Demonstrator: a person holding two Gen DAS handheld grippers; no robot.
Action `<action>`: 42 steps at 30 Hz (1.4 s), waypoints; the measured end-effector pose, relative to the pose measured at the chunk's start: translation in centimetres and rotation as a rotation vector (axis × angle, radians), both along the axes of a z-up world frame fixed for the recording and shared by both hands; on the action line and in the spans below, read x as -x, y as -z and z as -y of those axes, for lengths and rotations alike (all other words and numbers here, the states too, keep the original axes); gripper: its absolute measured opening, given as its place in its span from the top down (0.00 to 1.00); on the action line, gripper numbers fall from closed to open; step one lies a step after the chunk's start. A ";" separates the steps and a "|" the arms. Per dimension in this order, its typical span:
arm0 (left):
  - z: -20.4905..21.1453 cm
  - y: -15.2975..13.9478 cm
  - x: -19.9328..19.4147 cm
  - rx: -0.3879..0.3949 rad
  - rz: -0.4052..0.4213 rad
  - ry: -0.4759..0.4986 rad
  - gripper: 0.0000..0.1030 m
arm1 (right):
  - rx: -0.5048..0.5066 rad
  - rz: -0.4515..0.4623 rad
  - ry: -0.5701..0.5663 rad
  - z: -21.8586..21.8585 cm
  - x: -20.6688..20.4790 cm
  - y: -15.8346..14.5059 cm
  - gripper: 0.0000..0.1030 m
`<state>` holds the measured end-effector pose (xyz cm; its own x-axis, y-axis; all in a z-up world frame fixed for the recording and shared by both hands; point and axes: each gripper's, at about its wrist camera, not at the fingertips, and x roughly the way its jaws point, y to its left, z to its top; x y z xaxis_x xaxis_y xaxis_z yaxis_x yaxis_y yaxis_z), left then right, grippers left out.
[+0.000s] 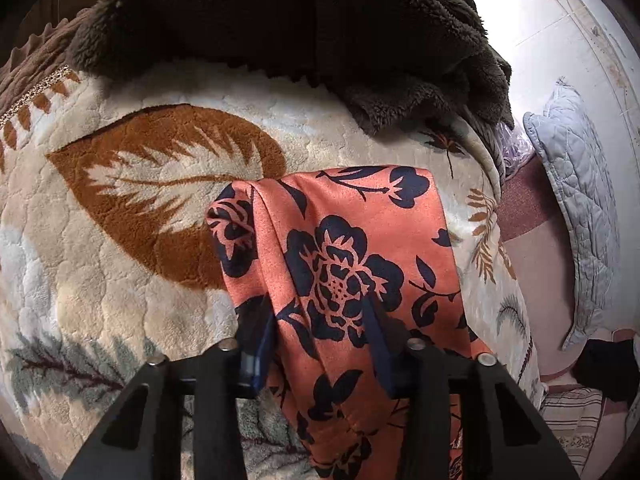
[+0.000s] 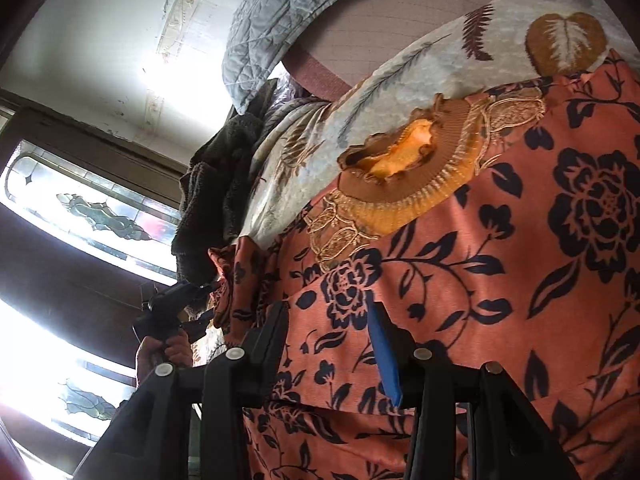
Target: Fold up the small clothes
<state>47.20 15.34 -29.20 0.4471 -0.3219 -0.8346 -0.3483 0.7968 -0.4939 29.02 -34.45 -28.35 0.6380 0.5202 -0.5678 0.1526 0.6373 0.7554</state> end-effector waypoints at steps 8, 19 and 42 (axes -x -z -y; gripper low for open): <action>1.1 -2.8 0.3 0.018 0.069 -0.005 0.94 | 0.000 -0.010 0.040 2.1 1.0 -0.1 0.57; 16.5 -15.9 10.1 0.197 0.203 0.329 0.94 | -0.100 0.089 0.064 2.2 2.6 -3.7 0.56; 20.2 -8.8 16.5 -0.193 0.247 0.410 0.41 | -0.221 -0.223 0.283 15.8 11.8 0.0 0.31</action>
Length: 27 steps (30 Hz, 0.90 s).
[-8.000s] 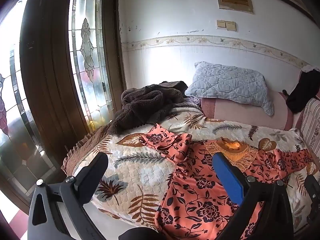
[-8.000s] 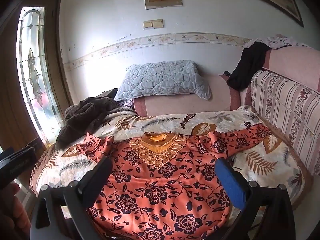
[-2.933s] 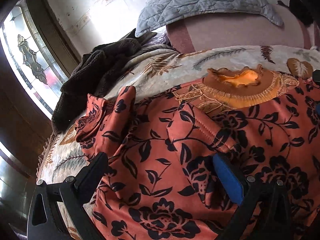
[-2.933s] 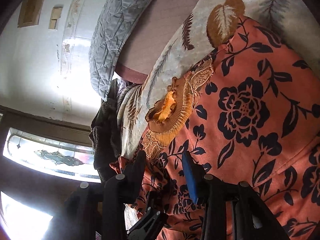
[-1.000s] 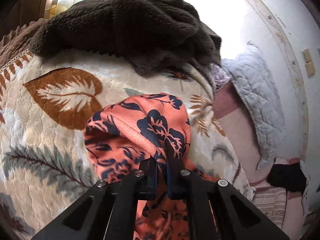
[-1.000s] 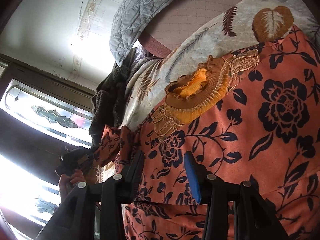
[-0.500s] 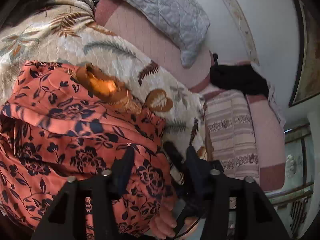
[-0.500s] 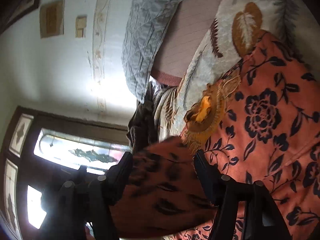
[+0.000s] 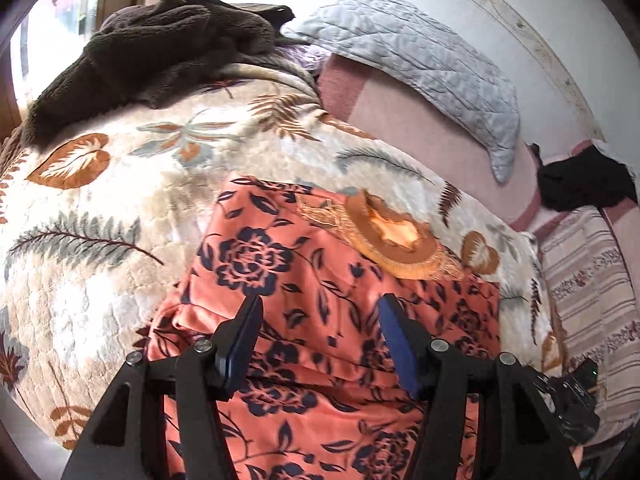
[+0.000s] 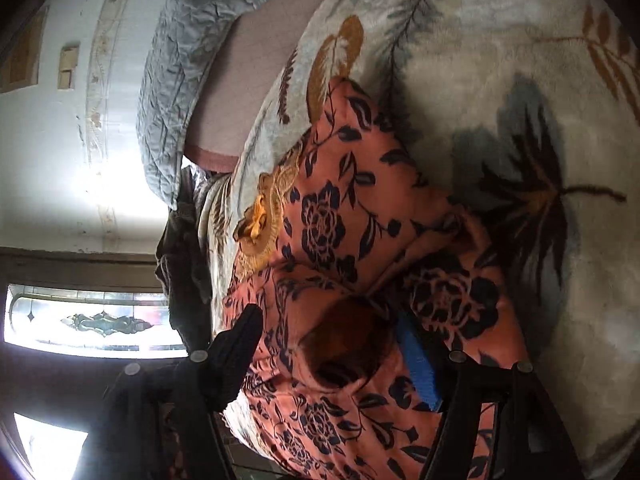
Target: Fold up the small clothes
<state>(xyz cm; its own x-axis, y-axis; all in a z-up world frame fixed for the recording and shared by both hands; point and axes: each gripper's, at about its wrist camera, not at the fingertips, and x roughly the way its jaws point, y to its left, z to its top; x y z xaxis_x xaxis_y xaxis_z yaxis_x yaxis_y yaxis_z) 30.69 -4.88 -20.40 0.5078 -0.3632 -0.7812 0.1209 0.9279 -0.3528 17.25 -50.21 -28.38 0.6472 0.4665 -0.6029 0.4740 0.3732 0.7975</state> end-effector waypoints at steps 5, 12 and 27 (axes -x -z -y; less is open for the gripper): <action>-1.6 3.7 -0.8 0.009 0.025 -0.038 0.41 | 0.122 -0.003 -0.064 -3.4 0.2 -0.7 0.31; -2.3 6.7 -2.4 -0.020 0.011 -0.043 0.51 | 0.130 0.033 0.122 -3.2 4.9 -2.6 0.31; -3.9 8.6 -3.8 -0.039 -0.061 -0.079 0.78 | 0.043 -0.189 0.363 -4.0 -2.9 1.0 0.94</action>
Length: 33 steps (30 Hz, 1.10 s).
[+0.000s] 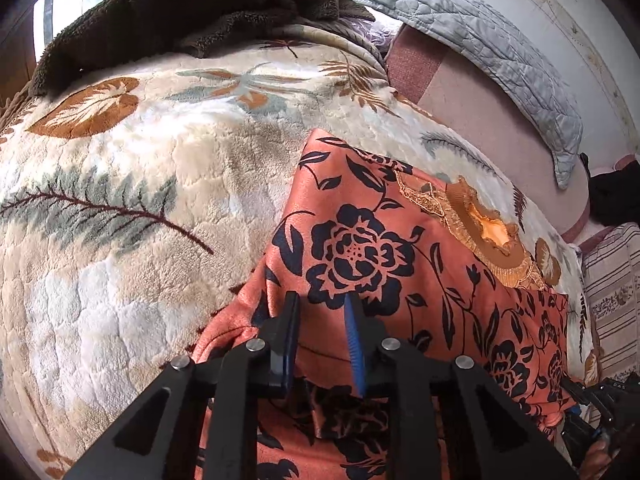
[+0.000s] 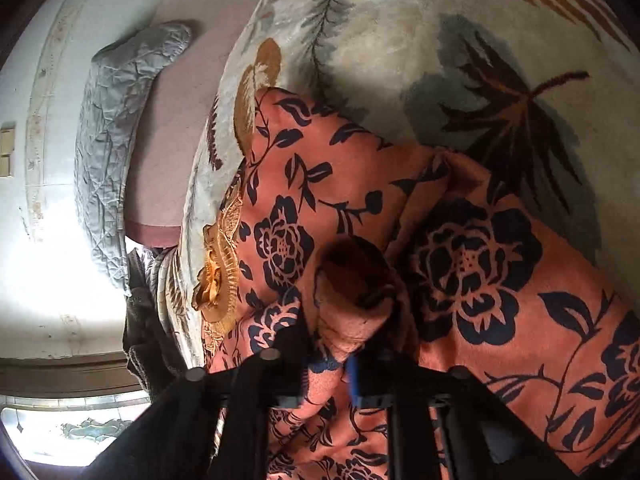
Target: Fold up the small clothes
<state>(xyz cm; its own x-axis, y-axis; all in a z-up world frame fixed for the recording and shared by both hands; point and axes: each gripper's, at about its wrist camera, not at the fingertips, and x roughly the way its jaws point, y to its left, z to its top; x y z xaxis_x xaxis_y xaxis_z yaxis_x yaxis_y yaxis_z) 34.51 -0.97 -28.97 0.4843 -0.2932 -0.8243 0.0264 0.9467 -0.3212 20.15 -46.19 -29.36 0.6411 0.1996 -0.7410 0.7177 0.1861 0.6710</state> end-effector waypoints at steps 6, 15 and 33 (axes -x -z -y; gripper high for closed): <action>-0.6 -1.0 0.1 0.000 0.033 -0.016 0.78 | 0.411 0.369 -0.176 -1.9 -2.0 -10.1 0.95; -0.4 -1.4 0.4 -0.069 0.064 -0.013 0.78 | 0.293 0.109 -0.246 3.1 -1.1 -1.5 0.90; 1.7 -0.9 0.5 -0.244 0.086 0.040 0.50 | 0.784 -0.135 -0.103 4.1 -0.5 -4.9 0.85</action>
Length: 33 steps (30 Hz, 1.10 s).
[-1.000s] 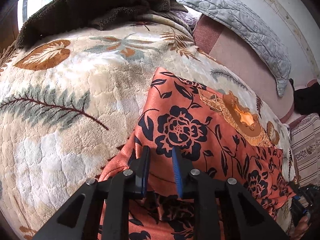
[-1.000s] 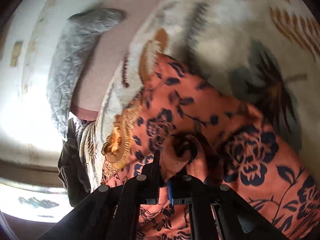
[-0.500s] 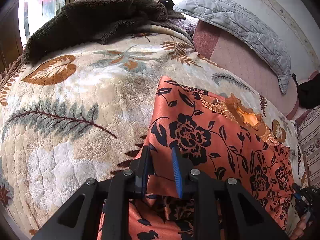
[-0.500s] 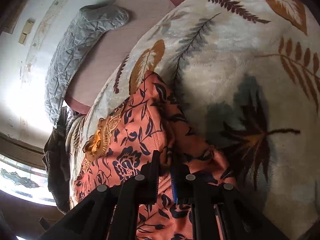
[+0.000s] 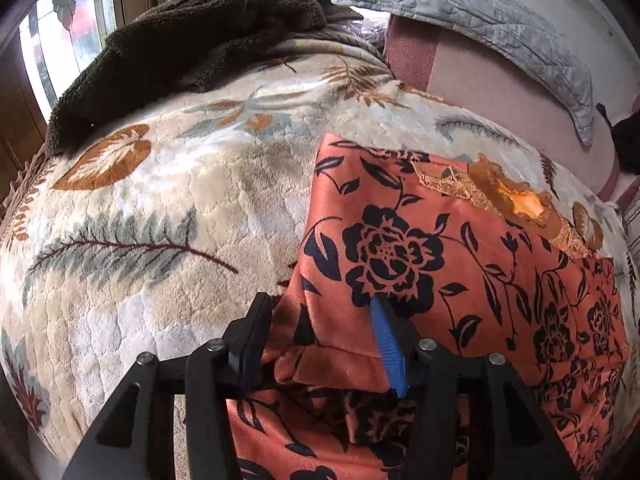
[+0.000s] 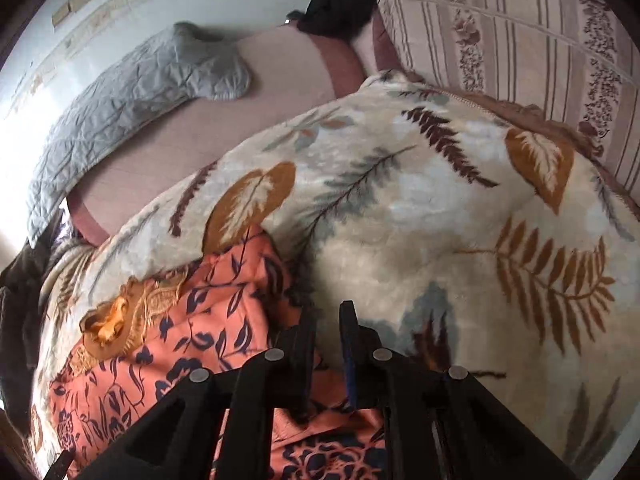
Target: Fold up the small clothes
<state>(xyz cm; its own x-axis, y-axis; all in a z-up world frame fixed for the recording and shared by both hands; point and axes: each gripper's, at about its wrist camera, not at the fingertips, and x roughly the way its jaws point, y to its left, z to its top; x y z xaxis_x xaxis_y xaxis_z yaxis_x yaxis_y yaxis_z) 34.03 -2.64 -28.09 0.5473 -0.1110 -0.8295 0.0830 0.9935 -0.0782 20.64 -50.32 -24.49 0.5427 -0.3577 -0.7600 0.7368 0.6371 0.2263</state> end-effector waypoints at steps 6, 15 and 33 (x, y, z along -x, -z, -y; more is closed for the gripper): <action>2.4 -0.9 0.3 -0.024 0.062 0.059 0.49 | -0.162 0.143 -0.275 -2.5 -2.9 0.1 0.85; 4.8 0.6 1.0 -0.166 0.044 0.111 0.41 | -0.219 0.002 -0.377 -4.5 -5.2 2.9 0.85; 3.8 -1.5 1.5 -0.099 0.136 0.076 0.40 | -0.200 -0.049 -0.642 -13.1 -8.1 3.9 0.82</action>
